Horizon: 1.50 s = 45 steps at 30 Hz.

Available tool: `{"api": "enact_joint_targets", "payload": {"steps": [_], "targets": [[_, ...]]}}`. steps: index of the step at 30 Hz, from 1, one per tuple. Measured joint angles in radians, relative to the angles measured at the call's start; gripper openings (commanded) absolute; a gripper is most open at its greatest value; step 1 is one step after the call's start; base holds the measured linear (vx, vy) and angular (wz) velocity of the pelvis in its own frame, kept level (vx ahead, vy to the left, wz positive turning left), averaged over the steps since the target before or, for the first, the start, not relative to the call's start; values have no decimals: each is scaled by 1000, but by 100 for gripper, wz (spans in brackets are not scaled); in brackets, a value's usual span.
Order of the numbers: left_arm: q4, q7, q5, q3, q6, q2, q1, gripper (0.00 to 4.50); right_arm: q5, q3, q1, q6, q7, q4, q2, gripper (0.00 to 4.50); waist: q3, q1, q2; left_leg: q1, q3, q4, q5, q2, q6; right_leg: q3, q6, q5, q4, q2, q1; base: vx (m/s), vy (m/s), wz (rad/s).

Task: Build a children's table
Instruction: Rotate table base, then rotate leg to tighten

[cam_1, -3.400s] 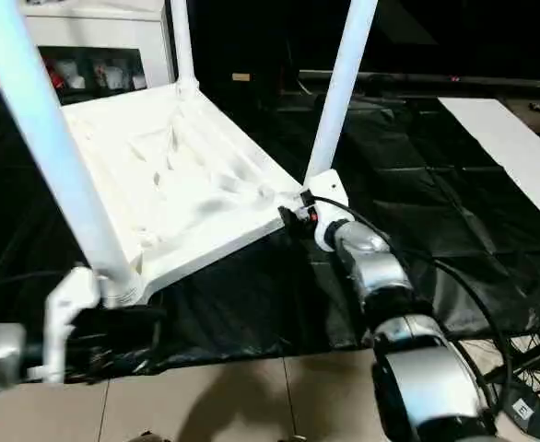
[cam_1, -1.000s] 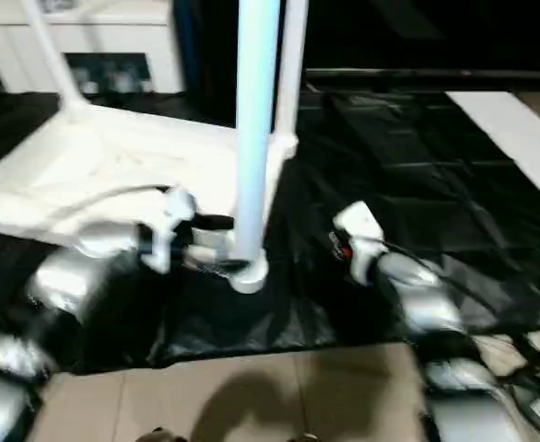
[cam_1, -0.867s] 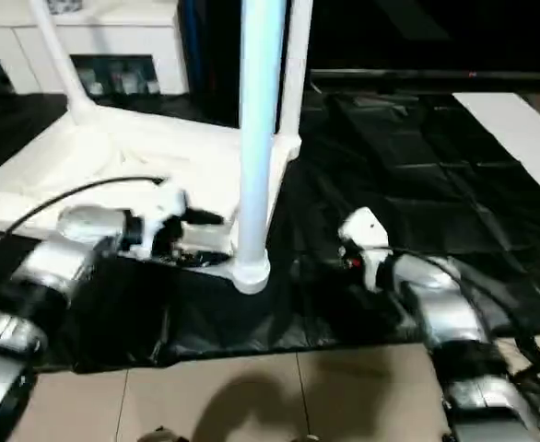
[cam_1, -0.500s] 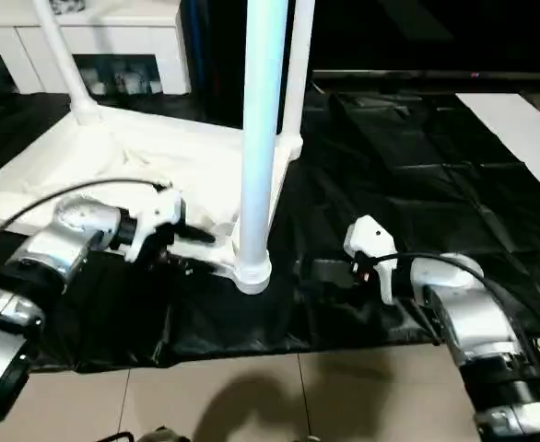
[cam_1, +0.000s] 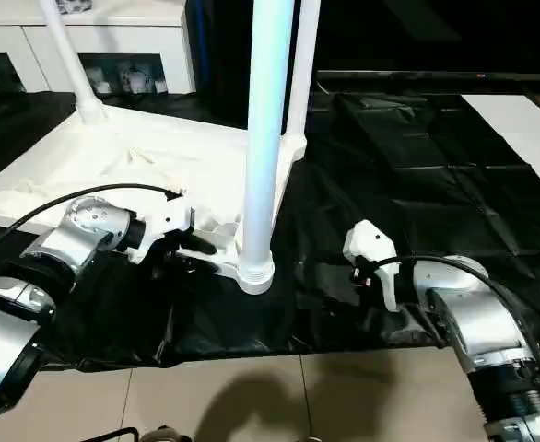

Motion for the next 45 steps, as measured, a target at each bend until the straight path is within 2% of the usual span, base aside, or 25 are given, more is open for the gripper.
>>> {"api": "enact_joint_targets", "payload": {"steps": [5,9,10,12,18,22,25,27,30,37,45], "targets": [[37,4,30,0,-21,-5,-23,83,0,0,1,7,-9,-6,0,450,-1,0,2,0,0,0,0,0,0,0,0,0,-1,0,0,0,0,0],[42,12,59,-17,-29,-3,-33,73,0,1,1,13,-9,-6,0,450,-2,0,3,0,-1,0,0,0,0,-1,0,0,-1,0,1,0,0,0],[42,14,67,-19,-27,-3,-35,48,0,1,1,13,-10,-6,0,450,-2,-2,4,0,-1,0,0,0,0,-1,0,0,-1,0,2,0,0,0],[43,15,77,-23,-14,-4,-40,43,0,2,1,14,-10,-6,0,450,-3,-2,5,1,-1,0,0,0,0,-1,0,0,-1,0,2,0,0,0],[44,14,86,-24,101,-20,-61,26,-5,3,1,11,-35,-1,10,450,-4,-14,7,3,0,-1,0,0,0,-1,0,0,-2,0,6,0,0,0],[35,68,46,37,239,-70,-58,17,-20,3,-7,-3,-88,29,50,450,-5,-17,8,3,0,-1,0,0,0,-1,0,0,-4,0,7,0,0,0],[-8,114,13,67,285,-110,-31,14,-29,4,-23,-21,-124,63,76,450,-5,-18,8,1,1,-1,-1,0,2,-1,-1,2,-7,-1,6,0,0,0],[-44,123,-3,76,284,-120,-2,7,-39,4,-42,-30,-141,84,89,450,-5,-21,8,0,1,-2,-2,0,3,-2,-1,2,-8,-1,6,0,0,0],[-98,127,-15,81,264,-134,43,3,-50,5,-55,-44,-168,102,108,450,-5,-16,8,0,0,-2,-2,0,4,-4,0,1,-9,-1,5,0,0,0],[-201,131,1,57,125,-112,136,3,-105,29,-138,-99,-255,224,170,450,-6,-14,7,2,1,-2,-2,-1,4,-4,0,1,-9,-3,6,0,0,0],[-255,129,23,43,108,-97,157,3,-141,60,-223,-165,-275,392,219,450,-6,-19,6,2,1,-2,-2,-1,3,-4,0,1,-8,-3,6,0,0,0]]}}
